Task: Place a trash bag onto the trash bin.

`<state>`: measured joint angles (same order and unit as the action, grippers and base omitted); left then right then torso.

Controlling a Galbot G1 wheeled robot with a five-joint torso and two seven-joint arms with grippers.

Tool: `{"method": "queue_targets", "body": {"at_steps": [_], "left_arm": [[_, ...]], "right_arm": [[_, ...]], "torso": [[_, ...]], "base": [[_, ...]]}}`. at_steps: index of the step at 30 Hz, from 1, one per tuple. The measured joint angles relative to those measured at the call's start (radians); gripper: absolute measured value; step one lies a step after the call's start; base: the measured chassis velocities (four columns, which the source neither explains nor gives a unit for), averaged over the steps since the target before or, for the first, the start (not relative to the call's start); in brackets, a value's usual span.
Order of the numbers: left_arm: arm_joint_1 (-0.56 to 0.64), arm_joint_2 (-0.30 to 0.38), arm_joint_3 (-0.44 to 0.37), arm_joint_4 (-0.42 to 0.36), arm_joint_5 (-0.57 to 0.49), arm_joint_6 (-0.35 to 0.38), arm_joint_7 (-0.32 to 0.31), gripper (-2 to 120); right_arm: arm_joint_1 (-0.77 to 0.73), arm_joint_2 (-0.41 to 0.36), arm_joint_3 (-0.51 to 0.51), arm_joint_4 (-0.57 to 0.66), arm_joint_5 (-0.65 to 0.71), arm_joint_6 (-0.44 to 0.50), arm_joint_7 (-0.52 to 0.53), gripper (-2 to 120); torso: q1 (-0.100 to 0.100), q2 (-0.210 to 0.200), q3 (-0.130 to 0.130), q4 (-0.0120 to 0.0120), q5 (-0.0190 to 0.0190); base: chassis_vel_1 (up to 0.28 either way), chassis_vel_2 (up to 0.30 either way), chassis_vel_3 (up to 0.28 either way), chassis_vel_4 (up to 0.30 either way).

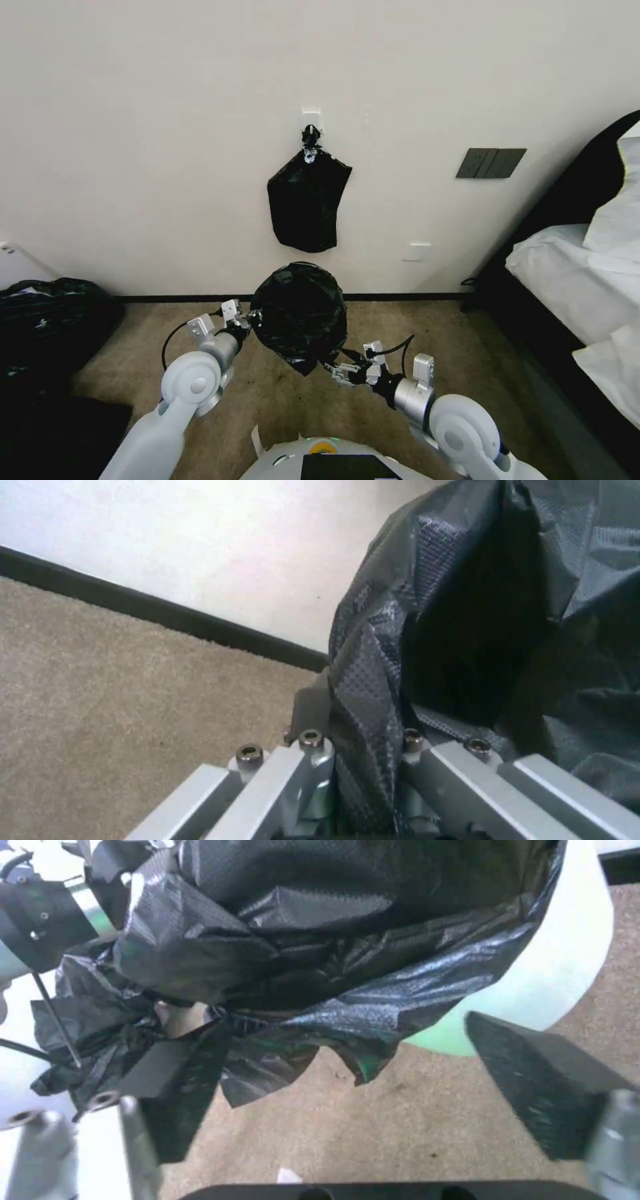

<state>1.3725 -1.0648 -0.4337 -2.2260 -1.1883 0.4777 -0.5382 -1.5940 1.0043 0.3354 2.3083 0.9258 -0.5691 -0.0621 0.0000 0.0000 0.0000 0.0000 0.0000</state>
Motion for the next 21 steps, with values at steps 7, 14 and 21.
{"method": "queue_targets", "body": {"at_steps": [7, 14, 21], "left_arm": [[0.004, 0.0, 0.0, -0.006, 0.001, 0.0, 0.001, 2], [0.01, 0.002, -0.002, -0.013, 0.001, 0.001, 0.001, 2], [0.012, -0.011, -0.001, -0.023, 0.0, 0.001, -0.006, 2]], "right_arm": [[0.011, 0.003, -0.012, -0.008, -0.003, 0.001, 0.001, 59], [0.014, 0.005, -0.019, -0.014, -0.007, 0.002, 0.004, 32], [0.019, 0.011, -0.057, -0.035, -0.059, 0.017, 0.002, 7]], "torso": [[0.0, 0.0, 0.0, 0.0, 0.0], [0.0, 0.0, 0.0, 0.0, 0.0], [0.0, 0.0, 0.0, -0.0001, -0.0001]], "base": [[0.0, 0.0, 0.0, 0.0], [0.0, 0.0, 0.0, 0.0], [0.0, 0.0, 0.0, 0.0]]}}
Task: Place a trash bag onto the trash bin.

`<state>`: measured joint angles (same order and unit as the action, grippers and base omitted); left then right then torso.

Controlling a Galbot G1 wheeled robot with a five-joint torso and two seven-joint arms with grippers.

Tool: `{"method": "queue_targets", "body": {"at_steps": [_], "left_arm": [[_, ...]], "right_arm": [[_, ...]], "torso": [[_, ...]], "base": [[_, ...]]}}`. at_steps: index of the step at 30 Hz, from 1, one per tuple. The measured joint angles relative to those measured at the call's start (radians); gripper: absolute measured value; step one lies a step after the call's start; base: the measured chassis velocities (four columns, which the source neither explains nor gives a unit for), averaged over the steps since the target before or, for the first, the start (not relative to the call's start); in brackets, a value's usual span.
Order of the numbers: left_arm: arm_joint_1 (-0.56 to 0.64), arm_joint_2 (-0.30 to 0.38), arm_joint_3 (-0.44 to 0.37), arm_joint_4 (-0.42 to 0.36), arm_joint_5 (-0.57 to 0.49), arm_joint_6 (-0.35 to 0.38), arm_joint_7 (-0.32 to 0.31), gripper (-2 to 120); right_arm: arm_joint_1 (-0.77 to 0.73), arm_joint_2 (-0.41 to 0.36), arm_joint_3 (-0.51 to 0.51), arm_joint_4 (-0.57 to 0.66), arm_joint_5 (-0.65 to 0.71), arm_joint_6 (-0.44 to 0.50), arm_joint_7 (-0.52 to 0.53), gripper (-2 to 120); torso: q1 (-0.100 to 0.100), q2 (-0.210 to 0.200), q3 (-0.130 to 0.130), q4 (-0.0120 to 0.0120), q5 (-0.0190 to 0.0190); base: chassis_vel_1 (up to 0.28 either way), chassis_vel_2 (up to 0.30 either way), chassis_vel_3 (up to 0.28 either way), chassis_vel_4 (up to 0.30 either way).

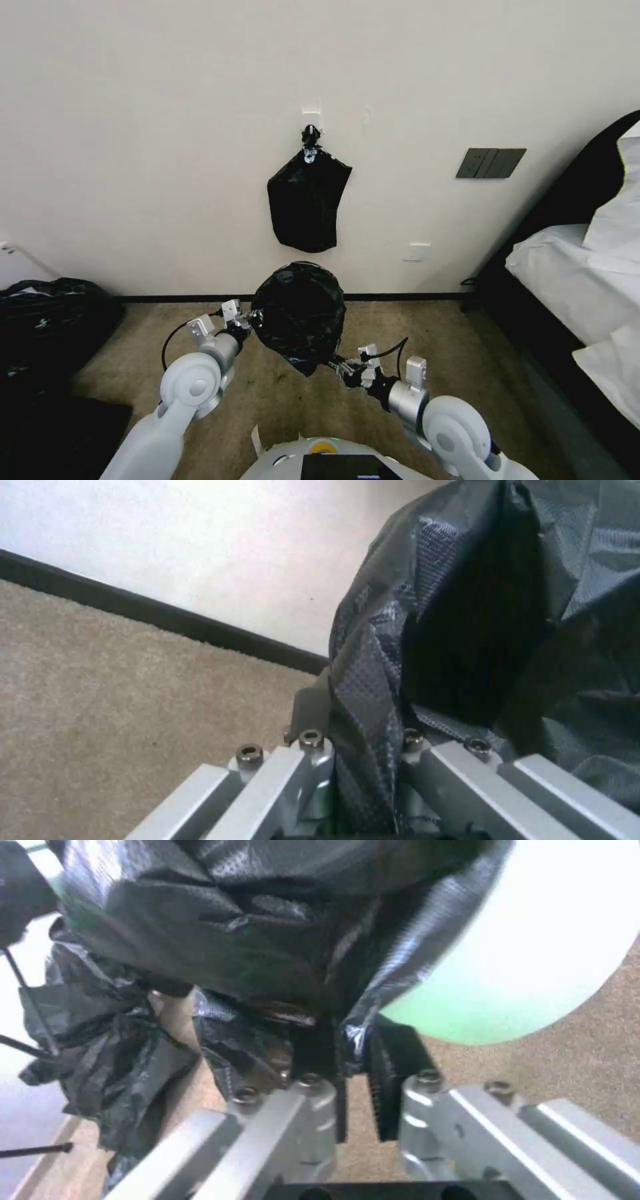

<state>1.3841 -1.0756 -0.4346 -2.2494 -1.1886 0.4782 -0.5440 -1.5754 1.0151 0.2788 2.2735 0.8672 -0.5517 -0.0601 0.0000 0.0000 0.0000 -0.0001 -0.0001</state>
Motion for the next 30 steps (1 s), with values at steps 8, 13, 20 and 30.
{"method": "queue_targets", "body": {"at_steps": [8, 13, 20, 30], "left_arm": [[0.018, -0.007, 0.002, -0.022, -0.024, 0.012, -0.039, 2], [0.026, -0.001, -0.003, -0.026, -0.031, 0.018, -0.046, 2], [0.022, -0.01, 0.003, -0.011, -0.029, 0.018, -0.047, 2], [-0.043, -0.006, 0.004, 0.055, -0.027, 0.01, -0.054, 2]], "right_arm": [[0.04, 0.026, -0.046, -0.069, -0.069, 0.02, 0.009, 0], [0.054, 0.032, -0.048, -0.104, -0.089, 0.029, 0.014, 0], [0.029, 0.022, -0.041, -0.082, -0.115, 0.033, -0.002, 13], [-0.059, -0.026, 0.021, 0.008, -0.155, 0.03, -0.007, 52]], "torso": [[0.0, 0.0, 0.0, 0.0001, 0.0001], [0.0, 0.0, 0.0, 0.0001, 0.0001], [0.0, 0.0, 0.0, 0.0001, 0.0], [0.0, 0.0, 0.0, 0.0, 0.0001]], "base": [[0.0, 0.0, 0.0, 0.0], [0.0, 0.0, 0.0, 0.0], [0.0, 0.0, 0.0, 0.0], [0.0, 0.0, 0.0, 0.0]]}}
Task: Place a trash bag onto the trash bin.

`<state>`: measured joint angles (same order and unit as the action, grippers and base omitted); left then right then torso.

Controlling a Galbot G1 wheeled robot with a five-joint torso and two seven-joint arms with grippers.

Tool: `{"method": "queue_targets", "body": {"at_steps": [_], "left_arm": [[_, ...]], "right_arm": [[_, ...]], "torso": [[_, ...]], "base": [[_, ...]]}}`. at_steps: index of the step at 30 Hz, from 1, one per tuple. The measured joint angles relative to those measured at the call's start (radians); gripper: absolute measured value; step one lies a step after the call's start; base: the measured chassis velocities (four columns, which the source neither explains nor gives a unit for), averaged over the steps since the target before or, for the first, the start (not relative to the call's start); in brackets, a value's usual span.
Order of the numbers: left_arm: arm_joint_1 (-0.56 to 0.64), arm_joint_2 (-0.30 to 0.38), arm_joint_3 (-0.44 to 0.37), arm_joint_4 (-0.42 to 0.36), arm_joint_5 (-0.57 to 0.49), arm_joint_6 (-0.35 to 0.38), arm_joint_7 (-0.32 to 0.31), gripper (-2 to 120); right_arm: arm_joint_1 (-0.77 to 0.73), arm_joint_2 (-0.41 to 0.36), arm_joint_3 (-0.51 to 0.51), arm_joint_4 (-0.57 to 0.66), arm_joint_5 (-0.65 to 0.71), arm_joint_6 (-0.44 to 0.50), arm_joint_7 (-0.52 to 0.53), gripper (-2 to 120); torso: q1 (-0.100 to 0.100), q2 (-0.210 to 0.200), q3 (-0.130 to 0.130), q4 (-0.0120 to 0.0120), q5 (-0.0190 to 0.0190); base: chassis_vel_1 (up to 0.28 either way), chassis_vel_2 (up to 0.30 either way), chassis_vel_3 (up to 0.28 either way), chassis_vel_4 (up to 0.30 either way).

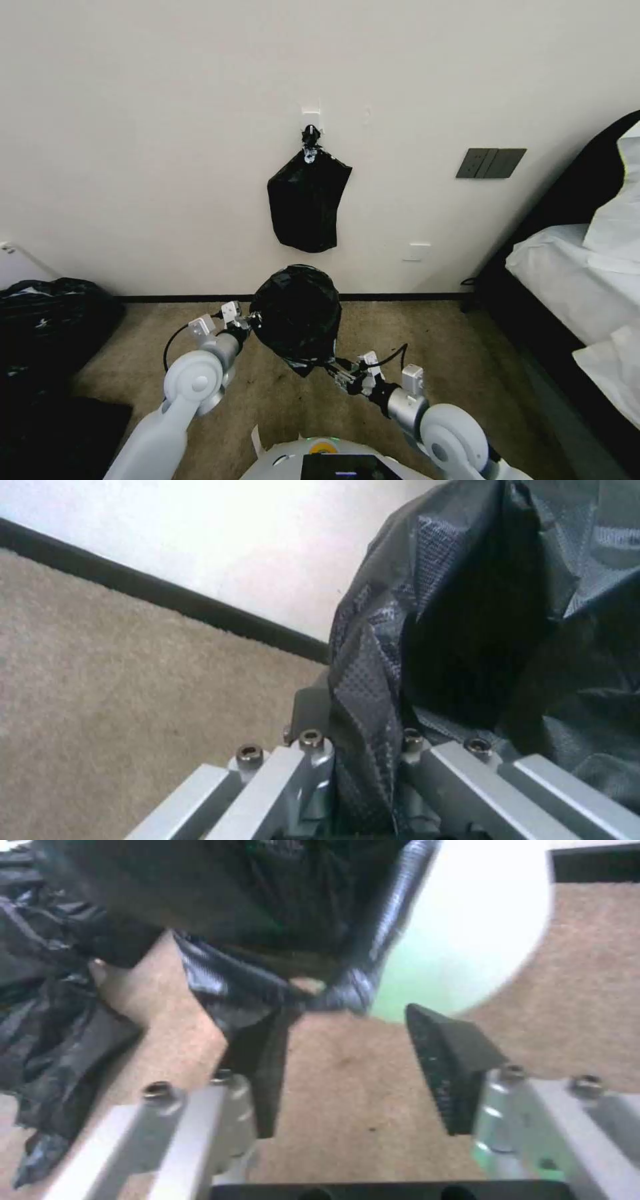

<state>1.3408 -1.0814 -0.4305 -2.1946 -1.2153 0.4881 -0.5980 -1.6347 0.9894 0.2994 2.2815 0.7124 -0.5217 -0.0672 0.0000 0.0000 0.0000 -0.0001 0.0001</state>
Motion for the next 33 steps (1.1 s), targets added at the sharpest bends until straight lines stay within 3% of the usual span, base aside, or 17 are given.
{"method": "queue_targets", "body": {"at_steps": [6, 11, 15, 23, 29, 33], "left_arm": [[-0.017, -0.01, 0.035, 0.033, 0.101, -0.029, -0.008, 2], [0.011, -0.035, 0.128, 0.036, 0.248, -0.062, -0.011, 2], [0.017, -0.043, 0.18, 0.034, 0.304, -0.067, -0.015, 2], [0.007, -0.042, 0.34, 0.026, 0.427, -0.07, -0.017, 2], [-0.002, -0.044, 0.373, 0.033, 0.457, -0.07, -0.02, 2], [-0.002, -0.048, 0.391, 0.042, 0.495, -0.071, -0.02, 2]], "right_arm": [[-0.041, -0.02, 0.072, 0.07, 0.027, -0.014, 0.021, 69], [-0.042, -0.042, 0.138, 0.21, 0.139, -0.092, 0.096, 51], [0.008, -0.052, 0.135, 0.224, 0.242, -0.17, 0.172, 39], [0.268, -0.122, -0.037, 0.192, 0.315, -0.19, 0.29, 7], [0.372, -0.139, -0.14, 0.104, 0.313, -0.19, 0.337, 6], [0.493, -0.134, -0.262, 0.022, 0.337, -0.191, 0.413, 6]], "torso": [[0.0, 0.0, 0.0, 0.0, 0.0001], [0.0, 0.0, 0.0, 0.0, -0.0004], [0.0, 0.0, 0.0, 0.0001, 0.0003], [0.0, 0.0, 0.0, 0.0002, -0.0001], [0.0, 0.0, 0.0, 0.0, 0.0001], [0.0, 0.0, 0.0, 0.0, 0.0001]], "base": [[0.0, 0.0, 0.0, 0.0], [0.0, 0.0, 0.0, 0.0], [0.0, 0.0, 0.0, 0.0], [0.0, 0.0, 0.0, 0.0], [0.0, 0.0, 0.0, 0.0], [0.0, 0.0, 0.0, 0.0]]}}
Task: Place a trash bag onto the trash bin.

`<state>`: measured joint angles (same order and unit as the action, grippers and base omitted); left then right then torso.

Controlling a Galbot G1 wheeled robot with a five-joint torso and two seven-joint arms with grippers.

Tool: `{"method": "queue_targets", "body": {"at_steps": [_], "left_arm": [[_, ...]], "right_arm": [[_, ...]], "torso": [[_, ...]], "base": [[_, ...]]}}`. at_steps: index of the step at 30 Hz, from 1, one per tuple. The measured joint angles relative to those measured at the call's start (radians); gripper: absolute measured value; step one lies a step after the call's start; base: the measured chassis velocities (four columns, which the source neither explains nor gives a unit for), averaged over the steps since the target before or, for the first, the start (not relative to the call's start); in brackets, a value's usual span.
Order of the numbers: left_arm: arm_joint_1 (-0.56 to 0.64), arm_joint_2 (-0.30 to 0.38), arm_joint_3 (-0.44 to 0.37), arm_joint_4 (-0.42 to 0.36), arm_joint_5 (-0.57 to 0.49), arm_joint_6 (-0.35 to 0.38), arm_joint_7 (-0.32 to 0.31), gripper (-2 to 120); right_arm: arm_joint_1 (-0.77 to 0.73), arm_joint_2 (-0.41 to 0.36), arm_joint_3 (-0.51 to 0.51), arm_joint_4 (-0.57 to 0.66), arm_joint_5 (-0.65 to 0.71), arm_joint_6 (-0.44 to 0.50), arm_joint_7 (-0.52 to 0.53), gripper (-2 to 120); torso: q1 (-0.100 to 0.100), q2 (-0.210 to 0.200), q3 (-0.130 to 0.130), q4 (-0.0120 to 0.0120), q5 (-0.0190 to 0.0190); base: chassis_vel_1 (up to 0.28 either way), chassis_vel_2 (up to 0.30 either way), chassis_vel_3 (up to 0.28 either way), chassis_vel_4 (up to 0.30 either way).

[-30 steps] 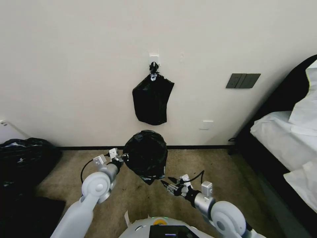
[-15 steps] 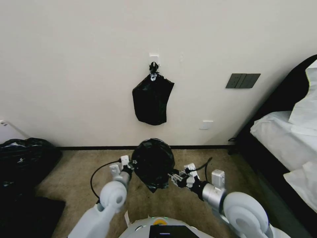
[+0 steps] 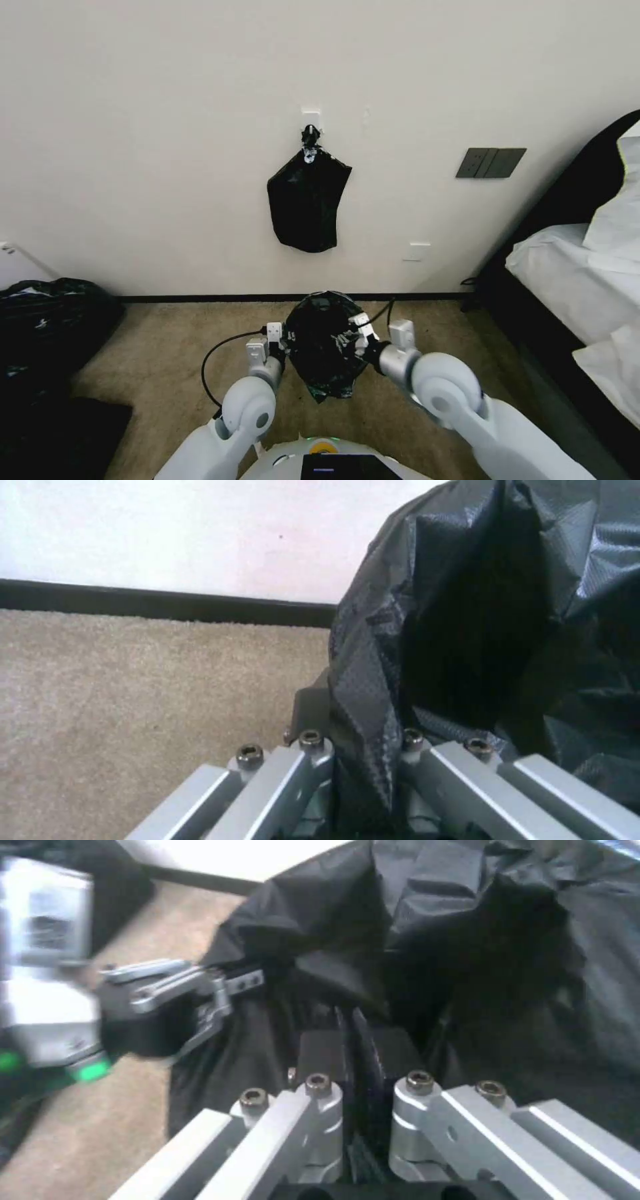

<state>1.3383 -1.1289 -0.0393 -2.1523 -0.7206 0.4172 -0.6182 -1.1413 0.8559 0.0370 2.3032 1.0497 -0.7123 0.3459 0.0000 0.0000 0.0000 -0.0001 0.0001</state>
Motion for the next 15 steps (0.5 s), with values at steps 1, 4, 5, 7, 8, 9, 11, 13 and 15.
{"method": "queue_targets", "body": {"at_steps": [1, 4, 5, 7, 8, 9, 11, 13, 15], "left_arm": [[-0.001, -0.006, 0.005, 0.006, 0.013, -0.001, 0.0, 2], [-0.003, -0.016, 0.01, 0.014, 0.033, -0.005, 0.0, 2], [-0.003, -0.02, 0.012, 0.015, 0.04, -0.006, 0.0, 2], [-0.003, -0.021, 0.012, 0.015, 0.042, -0.007, 0.0, 2], [0.0, -0.023, 0.013, 0.015, 0.053, -0.01, 0.0, 2], [0.001, -0.023, 0.013, 0.015, 0.057, -0.011, 0.0, 2], [0.002, -0.023, 0.013, 0.015, 0.065, -0.013, 0.001, 2], [0.003, -0.022, 0.015, 0.015, 0.088, -0.019, 0.004, 2], [0.003, -0.023, 0.019, 0.015, 0.102, -0.022, 0.006, 2]], "right_arm": [[0.06, 0.008, -0.061, -0.033, 0.024, 0.0, 0.041, 5], [0.127, 0.02, -0.138, -0.077, 0.036, 0.0, 0.085, 0], [0.16, 0.029, -0.177, -0.103, 0.041, -0.001, 0.113, 0], [0.172, 0.033, -0.192, -0.112, 0.043, -0.001, 0.124, 0], [0.205, 0.044, -0.232, -0.139, 0.054, -0.001, 0.158, 0], [0.214, 0.047, -0.243, -0.148, 0.057, -0.001, 0.17, 0], [0.225, 0.05, -0.259, -0.159, 0.06, -0.001, 0.186, 0], [0.251, 0.056, -0.294, -0.193, 0.068, -0.001, 0.225, 0], [0.277, 0.066, -0.324, -0.235, 0.073, -0.001, 0.259, 0]], "torso": [[0.0, 0.0, 0.0, 0.0002, -0.0001], [0.0, 0.0, 0.0, 0.0003, -0.0003], [0.0, 0.0, 0.0, 0.0002, -0.0002], [0.0, 0.0, 0.0, 0.0002, -0.0002], [0.0, 0.0, 0.0, 0.0002, -0.0002], [0.0, 0.0, 0.0, 0.0002, -0.0002], [0.0, 0.0, 0.0, 0.0002, -0.0002], [0.0, 0.0, 0.0, 0.0001, -0.0002], [0.0, 0.0, 0.0, -0.0001, -0.0003]], "base": [[0.0, 0.0, 0.0, 0.0], [0.0, 0.0, 0.0, 0.0], [0.0, 0.0, 0.0, 0.0], [0.0, 0.0, 0.0, 0.0], [0.0, 0.0, 0.0, 0.0], [0.0, 0.0, 0.0, 0.0], [0.0, 0.0, 0.0, 0.0], [0.0, 0.0, 0.0, 0.0], [0.0, 0.0, 0.0, 0.0]]}}
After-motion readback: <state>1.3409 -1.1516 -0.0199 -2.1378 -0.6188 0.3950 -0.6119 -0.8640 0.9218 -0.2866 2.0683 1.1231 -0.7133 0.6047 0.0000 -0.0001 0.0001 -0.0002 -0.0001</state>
